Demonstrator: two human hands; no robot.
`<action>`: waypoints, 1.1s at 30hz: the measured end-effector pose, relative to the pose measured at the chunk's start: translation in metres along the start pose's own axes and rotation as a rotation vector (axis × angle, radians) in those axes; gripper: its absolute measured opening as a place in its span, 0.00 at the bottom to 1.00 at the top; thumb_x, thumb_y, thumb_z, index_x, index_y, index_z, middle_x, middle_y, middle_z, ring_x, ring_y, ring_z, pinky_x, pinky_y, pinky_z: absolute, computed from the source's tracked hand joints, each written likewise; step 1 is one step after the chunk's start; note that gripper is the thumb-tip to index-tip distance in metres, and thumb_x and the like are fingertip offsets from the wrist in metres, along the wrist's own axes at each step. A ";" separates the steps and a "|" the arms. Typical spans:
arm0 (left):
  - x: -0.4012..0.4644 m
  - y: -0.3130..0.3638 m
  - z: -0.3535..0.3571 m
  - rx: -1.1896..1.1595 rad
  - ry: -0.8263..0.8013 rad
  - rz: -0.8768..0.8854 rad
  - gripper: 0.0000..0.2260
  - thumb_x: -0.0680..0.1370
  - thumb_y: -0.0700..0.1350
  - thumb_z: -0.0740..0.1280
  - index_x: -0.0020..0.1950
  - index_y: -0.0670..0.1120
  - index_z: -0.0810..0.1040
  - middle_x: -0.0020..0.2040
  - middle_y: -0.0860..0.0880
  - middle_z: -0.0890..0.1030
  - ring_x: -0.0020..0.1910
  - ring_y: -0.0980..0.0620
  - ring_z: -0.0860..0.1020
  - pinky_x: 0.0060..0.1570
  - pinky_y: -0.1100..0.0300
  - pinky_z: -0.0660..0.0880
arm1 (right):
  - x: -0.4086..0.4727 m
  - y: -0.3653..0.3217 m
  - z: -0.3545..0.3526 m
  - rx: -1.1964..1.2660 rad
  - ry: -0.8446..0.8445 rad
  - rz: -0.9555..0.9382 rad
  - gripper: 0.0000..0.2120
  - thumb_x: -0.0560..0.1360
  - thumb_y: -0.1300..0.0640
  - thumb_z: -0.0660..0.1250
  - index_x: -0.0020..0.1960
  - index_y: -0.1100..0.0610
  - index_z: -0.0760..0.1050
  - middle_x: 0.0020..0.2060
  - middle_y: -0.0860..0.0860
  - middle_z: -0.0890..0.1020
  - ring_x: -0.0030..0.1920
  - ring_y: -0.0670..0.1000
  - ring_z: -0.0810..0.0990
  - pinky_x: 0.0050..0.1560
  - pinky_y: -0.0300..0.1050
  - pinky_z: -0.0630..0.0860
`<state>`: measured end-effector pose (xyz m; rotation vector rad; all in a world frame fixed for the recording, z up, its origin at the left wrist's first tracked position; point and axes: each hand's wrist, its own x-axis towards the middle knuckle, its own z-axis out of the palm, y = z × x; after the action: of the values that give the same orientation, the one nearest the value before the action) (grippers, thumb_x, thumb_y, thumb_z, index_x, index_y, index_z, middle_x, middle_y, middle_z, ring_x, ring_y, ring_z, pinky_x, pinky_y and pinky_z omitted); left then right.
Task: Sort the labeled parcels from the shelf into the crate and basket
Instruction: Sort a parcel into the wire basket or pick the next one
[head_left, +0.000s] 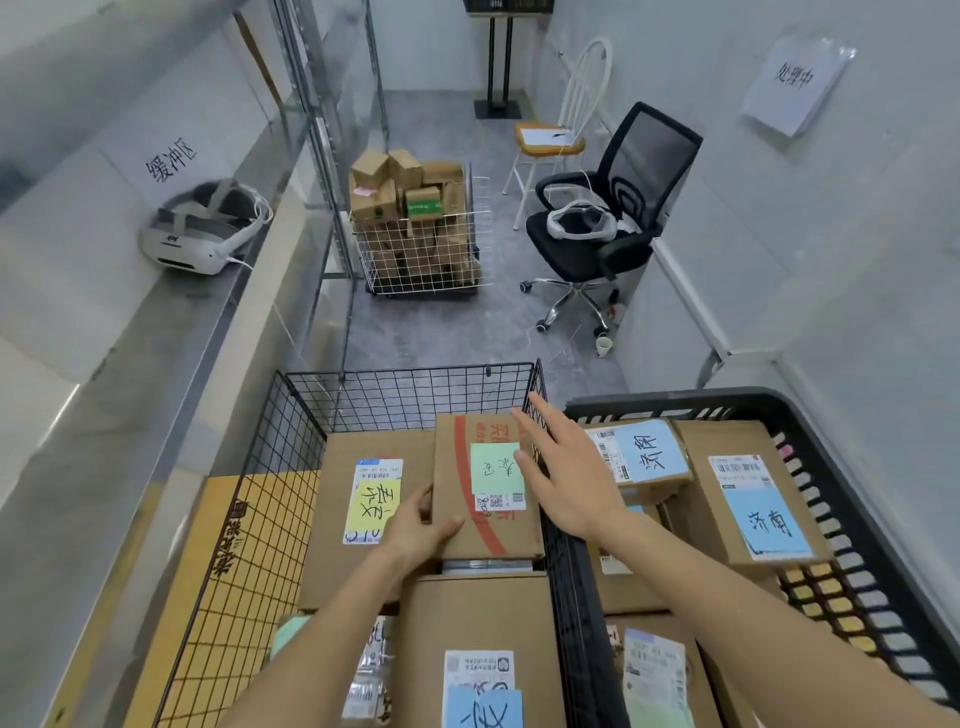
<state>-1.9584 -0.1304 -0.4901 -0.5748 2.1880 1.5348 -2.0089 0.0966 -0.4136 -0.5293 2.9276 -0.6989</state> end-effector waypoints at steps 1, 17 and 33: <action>-0.001 0.000 0.000 -0.002 -0.003 -0.006 0.33 0.75 0.45 0.76 0.78 0.50 0.66 0.56 0.50 0.80 0.57 0.49 0.79 0.62 0.55 0.76 | 0.000 0.000 0.000 -0.010 -0.001 0.000 0.27 0.85 0.43 0.54 0.81 0.45 0.55 0.82 0.43 0.48 0.81 0.48 0.50 0.80 0.52 0.52; -0.024 0.002 -0.019 -0.033 -0.014 -0.032 0.36 0.79 0.52 0.72 0.82 0.52 0.57 0.73 0.47 0.73 0.69 0.46 0.74 0.68 0.53 0.72 | -0.011 -0.010 -0.004 -0.208 0.000 -0.059 0.29 0.84 0.43 0.54 0.82 0.48 0.52 0.82 0.47 0.48 0.81 0.50 0.45 0.79 0.47 0.41; -0.156 -0.065 -0.059 -0.005 0.036 -0.222 0.32 0.76 0.62 0.71 0.76 0.50 0.67 0.65 0.46 0.78 0.59 0.49 0.79 0.53 0.58 0.76 | -0.033 -0.102 0.048 -0.314 -0.684 -0.148 0.20 0.81 0.45 0.58 0.68 0.52 0.74 0.64 0.52 0.77 0.61 0.56 0.77 0.61 0.53 0.75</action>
<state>-1.7986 -0.1904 -0.4375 -0.8229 2.0673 1.4230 -1.9383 0.0020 -0.4103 -0.8230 2.3591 -0.0284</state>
